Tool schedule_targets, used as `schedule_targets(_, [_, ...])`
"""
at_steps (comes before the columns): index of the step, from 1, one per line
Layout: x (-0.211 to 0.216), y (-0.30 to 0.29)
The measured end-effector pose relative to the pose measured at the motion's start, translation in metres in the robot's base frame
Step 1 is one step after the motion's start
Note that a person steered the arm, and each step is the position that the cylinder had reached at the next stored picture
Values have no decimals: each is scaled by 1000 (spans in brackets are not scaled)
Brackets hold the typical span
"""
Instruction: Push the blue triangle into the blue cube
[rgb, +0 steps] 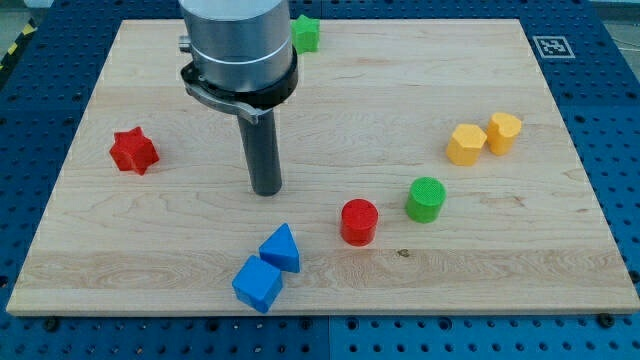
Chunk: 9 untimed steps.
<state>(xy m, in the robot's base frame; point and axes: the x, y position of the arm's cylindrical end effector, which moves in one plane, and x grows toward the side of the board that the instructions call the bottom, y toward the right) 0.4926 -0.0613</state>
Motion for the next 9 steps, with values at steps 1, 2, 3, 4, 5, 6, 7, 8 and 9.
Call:
schedule_targets(1, [4,14])
schedule_targets(2, [7,37])
schedule_targets(3, [11,60])
schedule_targets(4, [11,64])
schedule_targets(5, [11,64])
schedule_targets(6, [11,59])
schedule_targets(7, [11,49])
schedule_targets(8, [17,41])
schedule_targets(9, [37,40])
